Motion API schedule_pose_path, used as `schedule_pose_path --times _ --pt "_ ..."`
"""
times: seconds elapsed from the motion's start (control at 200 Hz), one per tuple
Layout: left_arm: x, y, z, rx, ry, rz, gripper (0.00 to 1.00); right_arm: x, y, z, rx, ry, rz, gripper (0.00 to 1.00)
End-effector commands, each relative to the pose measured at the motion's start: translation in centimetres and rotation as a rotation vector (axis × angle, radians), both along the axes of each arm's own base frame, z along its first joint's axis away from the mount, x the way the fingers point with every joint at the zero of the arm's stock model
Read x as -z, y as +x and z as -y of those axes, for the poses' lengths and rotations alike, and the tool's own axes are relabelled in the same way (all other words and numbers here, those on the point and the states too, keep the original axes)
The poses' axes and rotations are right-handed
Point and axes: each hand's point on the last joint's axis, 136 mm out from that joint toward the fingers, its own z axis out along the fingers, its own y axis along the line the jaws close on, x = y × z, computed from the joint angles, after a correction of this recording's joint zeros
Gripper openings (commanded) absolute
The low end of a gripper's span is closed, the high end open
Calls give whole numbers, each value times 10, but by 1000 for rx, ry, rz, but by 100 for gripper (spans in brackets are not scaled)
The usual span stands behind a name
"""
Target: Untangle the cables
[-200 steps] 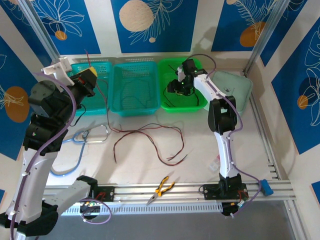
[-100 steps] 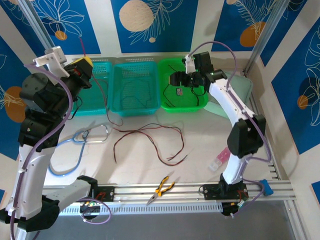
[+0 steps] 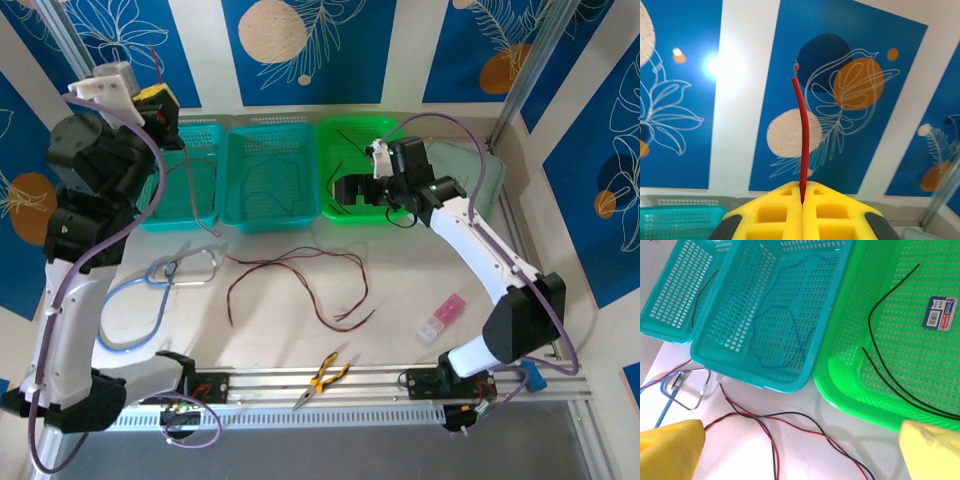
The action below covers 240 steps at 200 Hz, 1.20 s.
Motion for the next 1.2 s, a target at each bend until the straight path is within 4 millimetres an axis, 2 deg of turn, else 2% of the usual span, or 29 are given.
schedule_pose_path --times 0.0,0.19,0.29,0.425,0.635,0.765,0.995,1.195 --pt "-36 -8 -15 -87 72 102 0 -10 -10 2 10 14 28 99" --pt "-63 2 -19 -154 143 154 0 -10 -21 9 26 3 59 99" --pt "-70 14 -21 -196 176 167 0 -11 -25 12 35 4 73 99" --pt "-70 35 -22 -252 250 177 0 -12 -29 13 25 1 77 99" --pt "-66 57 -28 -337 333 160 0 -13 -33 16 16 -4 78 99" --pt "-53 74 -38 -383 364 112 0 -13 -35 18 13 -2 78 99" --pt "-17 105 -44 -396 379 -2 0 -15 -35 19 10 -2 81 99" --pt "25 136 -66 -471 392 -102 0 -15 -38 19 6 3 75 99"
